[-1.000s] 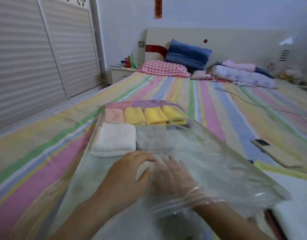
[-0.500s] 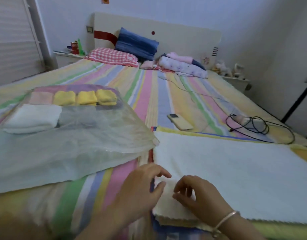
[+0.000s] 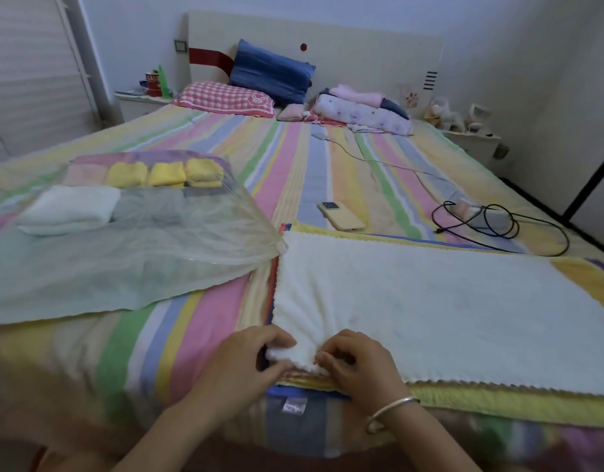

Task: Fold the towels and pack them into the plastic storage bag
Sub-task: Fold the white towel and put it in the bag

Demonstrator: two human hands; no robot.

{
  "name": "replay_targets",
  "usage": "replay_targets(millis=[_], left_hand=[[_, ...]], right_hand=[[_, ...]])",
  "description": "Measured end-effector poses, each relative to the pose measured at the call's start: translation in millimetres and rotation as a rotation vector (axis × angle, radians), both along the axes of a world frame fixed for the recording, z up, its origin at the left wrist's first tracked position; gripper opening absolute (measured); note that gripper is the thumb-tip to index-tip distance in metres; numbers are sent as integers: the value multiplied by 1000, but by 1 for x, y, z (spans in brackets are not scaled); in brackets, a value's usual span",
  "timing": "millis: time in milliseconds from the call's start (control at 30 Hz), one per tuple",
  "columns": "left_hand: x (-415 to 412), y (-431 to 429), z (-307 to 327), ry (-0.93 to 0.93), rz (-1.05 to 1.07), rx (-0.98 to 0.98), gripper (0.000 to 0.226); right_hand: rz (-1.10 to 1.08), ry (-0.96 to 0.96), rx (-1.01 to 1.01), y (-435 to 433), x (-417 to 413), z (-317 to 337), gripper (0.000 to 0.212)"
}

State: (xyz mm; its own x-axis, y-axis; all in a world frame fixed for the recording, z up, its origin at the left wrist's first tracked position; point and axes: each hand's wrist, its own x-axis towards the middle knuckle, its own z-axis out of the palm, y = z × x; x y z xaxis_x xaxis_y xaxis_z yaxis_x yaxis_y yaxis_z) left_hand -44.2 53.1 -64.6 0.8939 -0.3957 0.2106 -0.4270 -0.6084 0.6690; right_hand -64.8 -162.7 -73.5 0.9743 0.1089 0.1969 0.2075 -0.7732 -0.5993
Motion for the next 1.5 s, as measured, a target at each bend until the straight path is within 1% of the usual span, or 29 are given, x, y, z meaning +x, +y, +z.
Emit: replay_targets(millis=[100, 167, 233, 267, 333, 367, 400, 433, 467, 533, 567, 633, 700, 767, 833, 900, 1000, 1067, 1133, 1167, 1233, 1267, 1333, 1400, 1433, 1500], left_hand=[[2, -1, 4, 84, 30, -71, 13], [3, 0, 7, 102, 61, -78, 11], [3, -2, 11, 34, 109, -64, 8], [2, -4, 14, -35, 147, -49, 7], [-5, -8, 24, -174, 241, -23, 5], [-8, -10, 28, -191, 274, -42, 6], [-11, -13, 30, -168, 286, -89, 7], [-12, -16, 30, -128, 281, -150, 8], [-13, -19, 29, -85, 271, -223, 9], [-15, -27, 26, -13, 289, -362, 11], [-17, -31, 26, 12, 315, -414, 10], [-17, -38, 21, 47, 384, -523, 12], [-14, -44, 14, 76, 448, -609, 13], [-12, -51, 11, 74, 494, -640, 16], [-13, -62, 11, 51, 510, -652, 18], [-16, -75, 15, 22, 504, -664, 17], [-15, -90, 15, -16, 530, -678, 23], [-14, -97, 13, -8, 552, -686, 21], [-13, -101, 11, 16, 569, -686, 11], [-13, -102, 11, 18, 574, -686, 9], [-13, -102, 9, 26, 589, -676, 13], [-13, -102, 9, 34, 596, -664, 11], [-12, -100, 9, 46, 576, -647, 2], [-14, -98, 9, 66, 527, -615, 20], [-15, -96, 9, 72, 505, -597, 28], [-17, -92, 7, 89, 475, -565, 34]], right_hand=[[9, -25, 17, 0, -3, 0, 19], [11, -35, 5, 1, -5, 1, 22], [-37, -50, 27, 5, -9, 5, 17], [-87, -105, 40, 7, -12, 6, 15], [-210, -307, -25, 11, -20, 12, 15], [-258, -356, -56, 13, -26, 17, 17], [-287, -345, -55, 14, -32, 21, 20], [-285, -280, -11, 15, -37, 23, 25], [-263, -172, 84, 13, -40, 23, 32], [-249, 27, 371, 6, -45, 24, 45], [-283, 61, 497, -2, -45, 24, 50], [-381, 55, 644, -21, -47, 32, 53], [-486, 55, 699, -48, -46, 39, 46], [-571, 75, 773, -82, -45, 43, 42], [-656, 104, 759, -121, -45, 43, 48], [-737, 99, 729, -160, -43, 41, 49], [-869, 81, 772, -214, -42, 37, 50], [-980, 118, 697, -248, -43, 37, 55], [-1073, 203, 589, -277, -44, 36, 57], [-1112, 249, 534, -288, -45, 35, 57], [-1161, 308, 373, -297, -43, 33, 52], [-1163, 298, 267, -294, -41, 32, 49], [-1089, 193, -9, -275, -37, 32, 48], [-943, 46, -314, -240, -31, 35, 53], [-867, -19, -409, -217, -27, 36, 54], [-677, -168, -498, -166, -19, 37, 55]])
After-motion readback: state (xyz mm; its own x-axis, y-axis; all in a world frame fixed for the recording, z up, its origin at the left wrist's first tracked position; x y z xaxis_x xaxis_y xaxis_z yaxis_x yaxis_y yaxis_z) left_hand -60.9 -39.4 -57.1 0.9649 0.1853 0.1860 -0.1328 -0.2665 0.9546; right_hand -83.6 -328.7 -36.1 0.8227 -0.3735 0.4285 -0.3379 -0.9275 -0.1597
